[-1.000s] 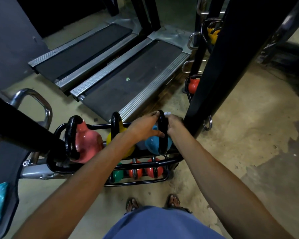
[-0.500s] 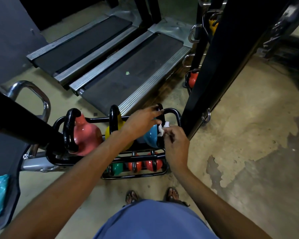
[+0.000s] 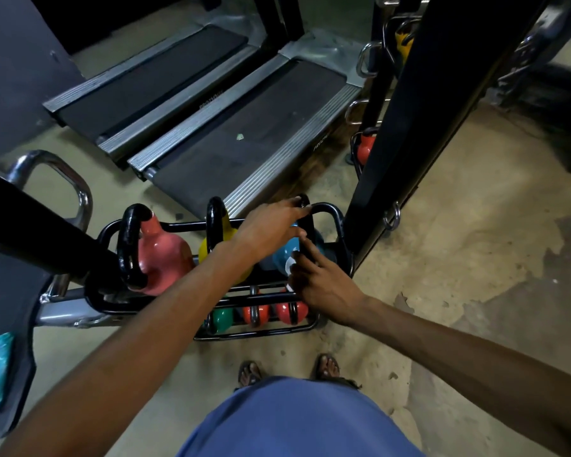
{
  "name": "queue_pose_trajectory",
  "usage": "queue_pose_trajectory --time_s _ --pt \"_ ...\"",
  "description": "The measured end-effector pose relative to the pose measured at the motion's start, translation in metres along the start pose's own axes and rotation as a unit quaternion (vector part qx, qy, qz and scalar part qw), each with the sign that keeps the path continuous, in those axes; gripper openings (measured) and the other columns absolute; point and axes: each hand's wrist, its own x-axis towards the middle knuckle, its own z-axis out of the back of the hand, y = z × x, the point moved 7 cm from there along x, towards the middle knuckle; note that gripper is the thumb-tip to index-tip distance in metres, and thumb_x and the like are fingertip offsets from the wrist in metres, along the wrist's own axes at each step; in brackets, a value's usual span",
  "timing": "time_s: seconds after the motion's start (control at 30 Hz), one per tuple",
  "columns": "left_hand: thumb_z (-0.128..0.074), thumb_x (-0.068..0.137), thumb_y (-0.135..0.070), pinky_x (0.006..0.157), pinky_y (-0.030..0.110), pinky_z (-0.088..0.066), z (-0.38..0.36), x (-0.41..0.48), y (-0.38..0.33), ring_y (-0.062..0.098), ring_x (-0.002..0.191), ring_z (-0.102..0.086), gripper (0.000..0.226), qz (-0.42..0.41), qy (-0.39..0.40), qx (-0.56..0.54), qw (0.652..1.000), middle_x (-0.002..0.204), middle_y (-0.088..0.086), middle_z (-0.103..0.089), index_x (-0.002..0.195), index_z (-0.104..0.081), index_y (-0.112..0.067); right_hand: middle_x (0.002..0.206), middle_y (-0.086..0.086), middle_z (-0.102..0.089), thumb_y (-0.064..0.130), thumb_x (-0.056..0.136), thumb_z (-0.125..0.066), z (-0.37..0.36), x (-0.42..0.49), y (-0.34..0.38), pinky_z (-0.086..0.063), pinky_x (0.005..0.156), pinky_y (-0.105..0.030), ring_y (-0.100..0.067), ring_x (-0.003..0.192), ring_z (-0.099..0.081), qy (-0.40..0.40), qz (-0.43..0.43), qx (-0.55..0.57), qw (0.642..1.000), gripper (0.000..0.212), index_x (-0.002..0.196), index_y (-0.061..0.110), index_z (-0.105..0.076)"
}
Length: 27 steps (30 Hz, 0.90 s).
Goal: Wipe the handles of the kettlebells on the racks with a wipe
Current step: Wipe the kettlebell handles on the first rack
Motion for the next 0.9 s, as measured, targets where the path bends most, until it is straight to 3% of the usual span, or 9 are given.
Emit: queue_pose_trajectory --time_s 0.13,0.23,0.3,0.37,0.43,0.53,0.63,0.77,0.9 --pt "-0.06 0.097 -0.041 0.107 0.048 -0.043 -0.004 -0.001 0.003 0.025 0.139 -0.044 0.059 0.004 0.002 -0.018 1.0 0.163 -0.006 -0.029 0.152 -0.038 -0.037 0.116 -0.012 -0.067 0.007 0.094 -0.066 0.028 -0.028 -0.01 -0.039 0.112 -0.053 -0.033 0.117 -0.062 -0.09 -0.063 0.039 0.993 0.007 0.097 0.009 -0.071" --pt "-0.062 0.096 -0.039 0.109 0.053 -0.041 -0.007 0.0 0.007 0.025 0.142 -0.041 0.06 0.004 0.005 -0.042 0.999 0.163 -0.004 -0.029 0.152 -0.038 -0.036 0.112 -0.01 -0.065 0.003 0.089 -0.073 0.026 -0.039 -0.016 -0.049 0.087 -0.041 -0.029 0.098 -0.062 -0.114 -0.235 0.178 0.949 0.011 0.1 0.006 -0.071" --pt "-0.063 0.096 -0.039 0.109 0.054 -0.041 -0.008 0.001 0.007 0.025 0.143 -0.04 0.061 0.001 0.01 -0.041 0.999 0.163 -0.004 -0.029 0.152 -0.038 -0.036 0.104 0.0 -0.061 -0.002 0.085 -0.068 0.015 -0.046 -0.015 -0.049 0.075 -0.033 -0.016 0.093 -0.059 -0.118 -0.388 0.288 0.867 0.018 0.1 0.01 -0.068" --pt "-0.063 0.096 -0.038 0.108 0.054 -0.042 -0.007 0.002 0.007 0.025 0.143 -0.039 0.06 0.003 0.012 -0.044 0.999 0.163 -0.004 -0.029 0.151 -0.039 -0.035 0.093 0.011 -0.059 -0.002 0.087 -0.063 0.007 -0.056 -0.013 -0.048 0.07 -0.027 -0.002 0.085 -0.057 -0.136 -0.522 0.391 0.746 0.021 0.095 0.017 -0.062" --pt "-0.064 0.095 -0.037 0.106 0.055 -0.044 -0.007 0.003 0.008 0.026 0.143 -0.039 0.06 0.005 0.012 -0.049 0.999 0.162 -0.004 -0.031 0.15 -0.041 -0.034 0.086 0.018 -0.062 0.002 0.092 -0.064 0.001 -0.06 -0.016 -0.048 0.07 -0.016 0.003 0.083 -0.061 -0.153 -0.584 0.448 0.659 0.019 0.097 0.02 -0.059" --pt "-0.065 0.095 -0.037 0.105 0.054 -0.045 -0.007 0.003 0.011 0.026 0.142 -0.04 0.06 0.002 0.008 -0.051 0.999 0.162 -0.002 -0.032 0.15 -0.043 -0.034 0.095 0.024 -0.066 0.01 0.096 -0.064 0.001 -0.058 -0.021 -0.048 0.076 -0.008 0.009 0.092 -0.063 -0.152 -0.598 0.479 0.624 0.03 0.122 0.023 -0.057" --pt "-0.065 0.095 -0.036 0.106 0.054 -0.045 -0.011 0.003 0.008 0.027 0.141 -0.042 0.059 0.003 0.008 -0.062 0.998 0.162 -0.002 -0.032 0.15 -0.042 -0.034 0.101 0.021 -0.067 0.006 0.096 -0.064 -0.001 -0.06 -0.024 -0.047 0.079 -0.005 0.011 0.096 -0.063 -0.155 -0.608 0.491 0.605 0.036 0.129 0.02 -0.058" --pt "-0.063 0.096 -0.036 0.104 0.053 -0.046 -0.011 0.003 0.006 0.027 0.141 -0.042 0.06 0.016 0.006 -0.05 0.999 0.162 -0.003 -0.031 0.151 -0.04 -0.035 0.104 0.004 -0.073 0.007 0.093 -0.057 -0.014 -0.035 -0.045 -0.059 0.084 -0.031 -0.008 0.099 -0.07 -0.095 -0.575 0.555 0.594 0.03 0.12 0.016 -0.067" --pt "-0.062 0.096 -0.039 0.104 0.051 -0.046 -0.005 0.0 0.006 0.026 0.14 -0.044 0.06 0.015 0.003 -0.03 0.999 0.162 -0.004 -0.032 0.151 -0.039 -0.038 0.093 -0.006 -0.075 0.008 0.091 -0.059 -0.025 -0.021 -0.058 -0.06 0.081 -0.037 -0.019 0.088 -0.074 -0.024 -0.525 0.68 0.511 0.019 0.107 0.01 -0.071"
